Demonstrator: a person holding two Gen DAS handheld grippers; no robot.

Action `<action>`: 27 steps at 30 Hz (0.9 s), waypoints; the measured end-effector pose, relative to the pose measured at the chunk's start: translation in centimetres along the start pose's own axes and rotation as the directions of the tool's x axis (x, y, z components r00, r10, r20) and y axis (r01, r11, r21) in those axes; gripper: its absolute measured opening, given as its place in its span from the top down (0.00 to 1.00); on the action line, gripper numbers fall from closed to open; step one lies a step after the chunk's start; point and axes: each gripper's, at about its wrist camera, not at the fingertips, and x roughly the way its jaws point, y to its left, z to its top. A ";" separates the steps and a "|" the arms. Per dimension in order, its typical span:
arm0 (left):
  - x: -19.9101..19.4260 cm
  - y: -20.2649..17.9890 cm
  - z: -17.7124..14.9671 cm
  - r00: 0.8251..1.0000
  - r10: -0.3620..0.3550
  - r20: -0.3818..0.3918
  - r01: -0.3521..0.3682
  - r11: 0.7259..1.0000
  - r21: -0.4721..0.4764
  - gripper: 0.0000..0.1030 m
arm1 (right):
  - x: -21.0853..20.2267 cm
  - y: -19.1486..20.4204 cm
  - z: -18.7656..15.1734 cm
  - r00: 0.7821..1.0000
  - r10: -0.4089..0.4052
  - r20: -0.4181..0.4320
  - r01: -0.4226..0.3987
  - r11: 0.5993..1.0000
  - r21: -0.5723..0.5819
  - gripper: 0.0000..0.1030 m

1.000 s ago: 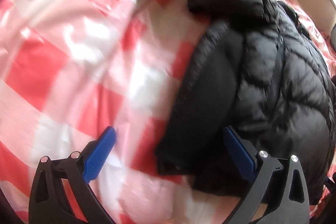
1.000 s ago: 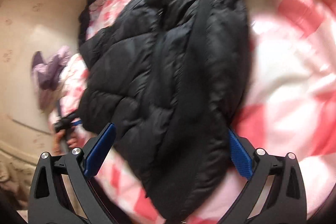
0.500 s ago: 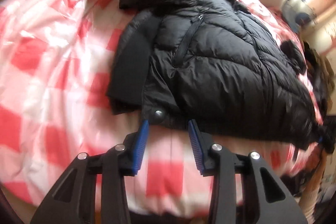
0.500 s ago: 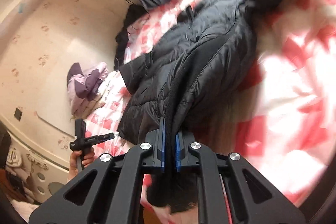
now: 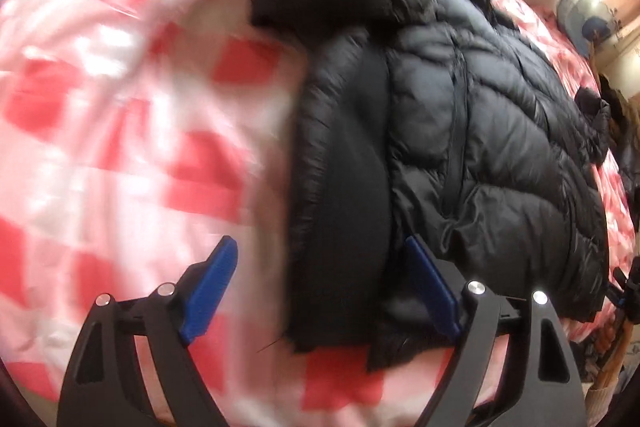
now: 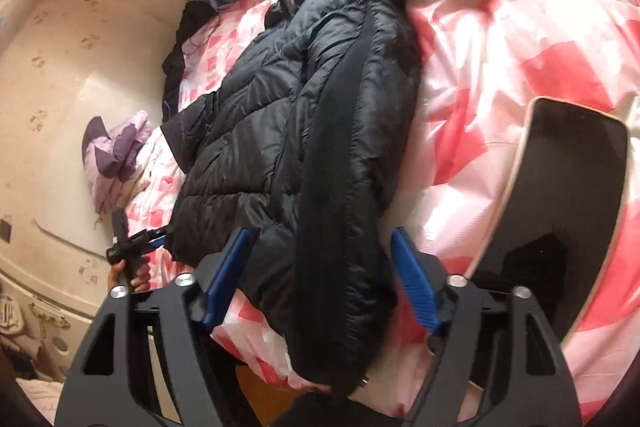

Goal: Fold large clothes

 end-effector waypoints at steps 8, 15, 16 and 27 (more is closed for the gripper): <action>-1.5 -5.2 -3.6 0.994 0.105 0.036 -0.110 0.980 0.164 0.63 | 2.5 2.0 -0.5 0.999 0.010 -0.039 -0.011 1.000 -0.028 0.32; -6.7 -6.9 -5.0 0.866 0.397 0.304 -0.455 0.878 0.150 0.23 | -1.1 5.5 -1.2 0.868 -0.452 0.206 0.479 0.872 -0.102 0.26; -7.4 -7.7 -4.8 0.848 0.395 0.353 -0.465 0.874 0.140 0.23 | -1.6 6.8 -1.0 0.841 -0.469 0.268 0.508 0.856 -0.098 0.24; -4.4 -19.7 1.1 0.842 0.269 0.468 -0.391 0.901 0.187 0.07 | 4.8 17.4 4.9 0.707 -0.458 0.539 0.624 0.762 -0.172 0.09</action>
